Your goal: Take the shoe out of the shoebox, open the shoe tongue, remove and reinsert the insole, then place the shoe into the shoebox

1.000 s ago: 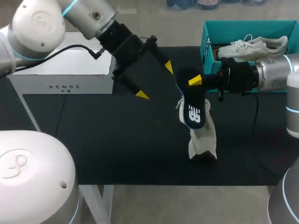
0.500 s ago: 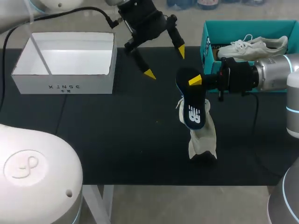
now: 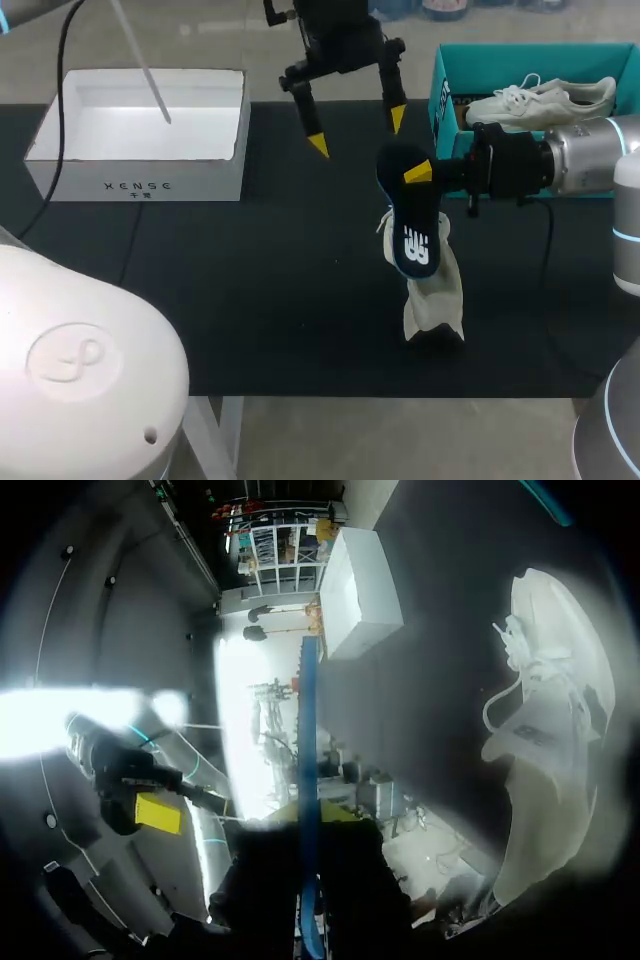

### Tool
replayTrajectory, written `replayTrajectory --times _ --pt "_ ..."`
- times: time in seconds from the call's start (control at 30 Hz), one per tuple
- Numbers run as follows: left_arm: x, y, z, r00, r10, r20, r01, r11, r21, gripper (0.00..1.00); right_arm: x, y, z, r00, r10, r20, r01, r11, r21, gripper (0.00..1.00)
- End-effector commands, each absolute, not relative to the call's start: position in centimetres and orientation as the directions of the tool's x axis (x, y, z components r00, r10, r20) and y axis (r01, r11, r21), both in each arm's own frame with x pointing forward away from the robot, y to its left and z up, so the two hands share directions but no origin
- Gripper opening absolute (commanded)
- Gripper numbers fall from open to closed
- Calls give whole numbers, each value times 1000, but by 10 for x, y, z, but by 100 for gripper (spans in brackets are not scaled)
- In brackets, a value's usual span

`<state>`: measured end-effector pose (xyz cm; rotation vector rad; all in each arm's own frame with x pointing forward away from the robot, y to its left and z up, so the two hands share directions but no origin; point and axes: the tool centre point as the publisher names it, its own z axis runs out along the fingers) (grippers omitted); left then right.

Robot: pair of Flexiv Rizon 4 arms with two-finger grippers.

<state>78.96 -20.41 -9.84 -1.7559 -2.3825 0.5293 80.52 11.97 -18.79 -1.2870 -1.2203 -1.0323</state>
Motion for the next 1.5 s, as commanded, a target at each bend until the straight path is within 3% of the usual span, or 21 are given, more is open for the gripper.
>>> replayTrajectory --times 0.03,1.13,1.5 --pt "790 -204 -98 -258 965 39 904 255 -343 100 804 121 -188 113 101 988 992 50 -118 0" --pt "784 -193 -104 -297 955 -3 902 279 -329 100 804 121 -188 113 101 988 992 50 -118 0" --pt "784 -193 -104 -297 955 -3 902 279 -329 100 800 87 -184 72 123 990 997 19 -75 0"
